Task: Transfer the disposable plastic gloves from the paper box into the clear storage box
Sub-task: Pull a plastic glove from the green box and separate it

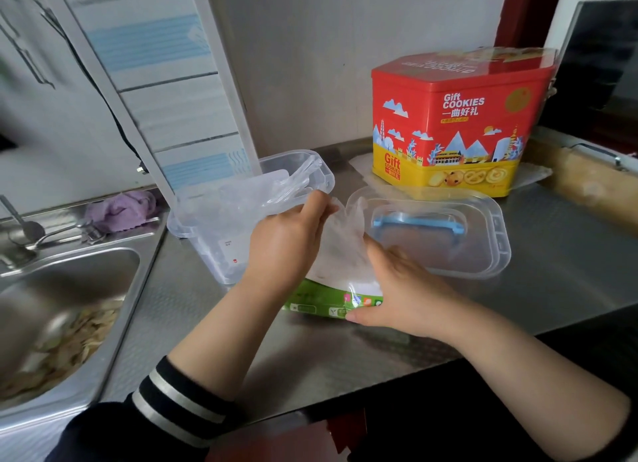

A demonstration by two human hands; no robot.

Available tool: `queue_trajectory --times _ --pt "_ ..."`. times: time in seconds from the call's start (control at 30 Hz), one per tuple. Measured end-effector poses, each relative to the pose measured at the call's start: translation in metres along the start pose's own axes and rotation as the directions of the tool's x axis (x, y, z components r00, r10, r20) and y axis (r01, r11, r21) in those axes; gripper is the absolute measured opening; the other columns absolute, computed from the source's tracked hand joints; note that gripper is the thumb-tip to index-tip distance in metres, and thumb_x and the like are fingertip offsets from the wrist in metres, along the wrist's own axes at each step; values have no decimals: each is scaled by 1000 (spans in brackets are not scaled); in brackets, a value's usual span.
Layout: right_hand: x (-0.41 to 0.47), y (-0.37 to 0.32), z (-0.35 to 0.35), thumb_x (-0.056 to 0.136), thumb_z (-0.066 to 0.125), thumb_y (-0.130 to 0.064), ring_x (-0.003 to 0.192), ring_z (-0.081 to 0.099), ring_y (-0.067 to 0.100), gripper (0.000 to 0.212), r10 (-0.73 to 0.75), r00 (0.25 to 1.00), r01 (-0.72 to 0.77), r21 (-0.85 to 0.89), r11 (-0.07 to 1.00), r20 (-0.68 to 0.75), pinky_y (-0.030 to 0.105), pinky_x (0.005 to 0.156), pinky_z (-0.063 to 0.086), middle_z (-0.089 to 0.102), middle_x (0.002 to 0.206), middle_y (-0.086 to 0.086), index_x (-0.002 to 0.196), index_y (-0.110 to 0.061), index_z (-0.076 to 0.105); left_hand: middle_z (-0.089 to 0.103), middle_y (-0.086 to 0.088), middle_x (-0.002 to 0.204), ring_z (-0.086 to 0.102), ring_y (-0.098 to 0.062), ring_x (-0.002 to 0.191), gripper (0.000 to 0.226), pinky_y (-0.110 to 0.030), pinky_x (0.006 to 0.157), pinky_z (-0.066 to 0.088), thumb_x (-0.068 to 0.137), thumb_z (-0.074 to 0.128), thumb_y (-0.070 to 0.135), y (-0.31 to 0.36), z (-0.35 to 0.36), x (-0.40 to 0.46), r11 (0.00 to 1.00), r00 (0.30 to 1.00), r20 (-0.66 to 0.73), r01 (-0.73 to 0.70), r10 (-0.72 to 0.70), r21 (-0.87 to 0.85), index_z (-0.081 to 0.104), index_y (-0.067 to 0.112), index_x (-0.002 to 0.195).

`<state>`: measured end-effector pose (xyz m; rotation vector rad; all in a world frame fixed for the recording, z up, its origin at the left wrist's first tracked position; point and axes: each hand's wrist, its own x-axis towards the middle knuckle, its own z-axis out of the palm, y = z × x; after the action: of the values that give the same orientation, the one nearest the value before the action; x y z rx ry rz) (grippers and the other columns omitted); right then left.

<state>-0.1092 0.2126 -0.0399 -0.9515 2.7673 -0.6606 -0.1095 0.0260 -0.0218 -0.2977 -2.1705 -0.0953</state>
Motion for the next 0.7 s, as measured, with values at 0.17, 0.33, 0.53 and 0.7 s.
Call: queue_trajectory --times 0.17,0.33,0.53,0.7 --pt "0 1 -4 76 74 -52 135 27 17 116 14 999 -15 27 1000 43 28 104 29 28 148 2 152 -26 -11 51 -2 49 36 -31 37 5 -21 40 26 93 47 23 -12 -11 1 996 997 -9 -75 76 41 43 25 92" --pt "1 3 -3 74 74 -56 136 28 16 118 34 997 -40 80 996 71 28 107 29 29 149 0 151 -28 -11 51 -4 49 38 -32 37 4 -25 36 32 95 46 25 -21 -15 -1 995 995 -22 -92 93 44 45 23 92" --pt "2 1 -5 74 75 -54 135 28 11 113 32 997 -42 173 984 64 26 108 29 31 148 -7 152 -29 -3 61 -3 57 48 -30 38 3 -29 34 40 98 48 24 -29 -24 1 996 994 -76 -73 76 47 48 24 94" --pt "2 0 -11 73 75 -54 134 29 10 110 16 997 -27 162 986 71 25 107 30 30 148 -7 152 -30 2 65 -2 62 52 -29 41 6 -28 35 41 96 52 20 -32 -31 7 996 989 -127 -67 73 57 48 23 94"
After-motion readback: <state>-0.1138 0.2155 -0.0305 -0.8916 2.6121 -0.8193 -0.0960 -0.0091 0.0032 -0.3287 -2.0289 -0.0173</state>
